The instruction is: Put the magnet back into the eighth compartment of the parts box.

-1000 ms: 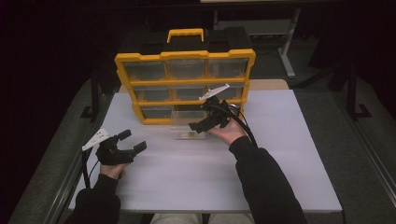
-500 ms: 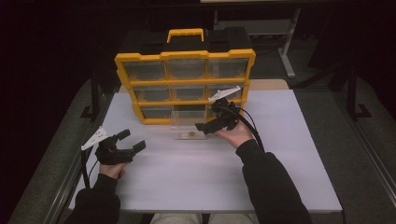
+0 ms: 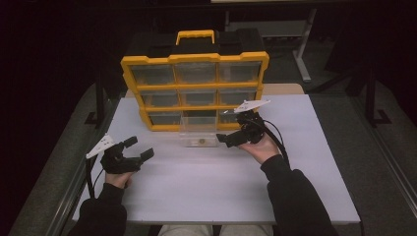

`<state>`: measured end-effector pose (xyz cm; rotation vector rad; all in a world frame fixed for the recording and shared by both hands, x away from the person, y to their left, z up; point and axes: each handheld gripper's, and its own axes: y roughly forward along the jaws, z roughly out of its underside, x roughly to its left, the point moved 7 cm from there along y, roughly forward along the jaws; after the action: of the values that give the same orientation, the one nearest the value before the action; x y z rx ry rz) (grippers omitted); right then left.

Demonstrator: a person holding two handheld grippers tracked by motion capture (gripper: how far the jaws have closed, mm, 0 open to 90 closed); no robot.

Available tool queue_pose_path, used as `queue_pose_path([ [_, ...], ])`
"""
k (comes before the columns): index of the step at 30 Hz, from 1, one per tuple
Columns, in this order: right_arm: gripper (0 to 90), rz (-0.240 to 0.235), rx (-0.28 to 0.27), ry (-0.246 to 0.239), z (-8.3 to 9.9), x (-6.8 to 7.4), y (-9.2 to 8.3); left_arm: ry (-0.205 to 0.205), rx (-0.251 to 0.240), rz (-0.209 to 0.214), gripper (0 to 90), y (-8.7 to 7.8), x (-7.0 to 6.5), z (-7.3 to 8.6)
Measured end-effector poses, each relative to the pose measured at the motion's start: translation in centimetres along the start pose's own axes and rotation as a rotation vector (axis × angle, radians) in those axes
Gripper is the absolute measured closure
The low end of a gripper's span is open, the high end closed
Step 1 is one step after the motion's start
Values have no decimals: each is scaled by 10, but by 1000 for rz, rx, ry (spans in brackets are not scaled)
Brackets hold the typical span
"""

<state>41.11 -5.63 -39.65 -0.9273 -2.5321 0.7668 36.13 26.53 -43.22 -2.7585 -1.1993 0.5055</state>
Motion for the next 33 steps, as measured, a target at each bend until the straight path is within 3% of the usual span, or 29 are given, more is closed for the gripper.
queue_pose_path([
  [9, 0, -8, -103, 35, 13, -9, -18, -6, 1, -3, 0, 0, 1, 0],
  [15, 0, -9, -143, 44, 22, -13, -27, 1, 6, -7, 0, 0, 1, 1],
  [21, 0, -13, -149, 49, 33, -12, -31, -5, 9, -9, 0, 2, 1, 2],
  [33, 0, -16, -213, 48, 53, -11, -47, 5, 20, -9, 0, 3, 1, 3],
])
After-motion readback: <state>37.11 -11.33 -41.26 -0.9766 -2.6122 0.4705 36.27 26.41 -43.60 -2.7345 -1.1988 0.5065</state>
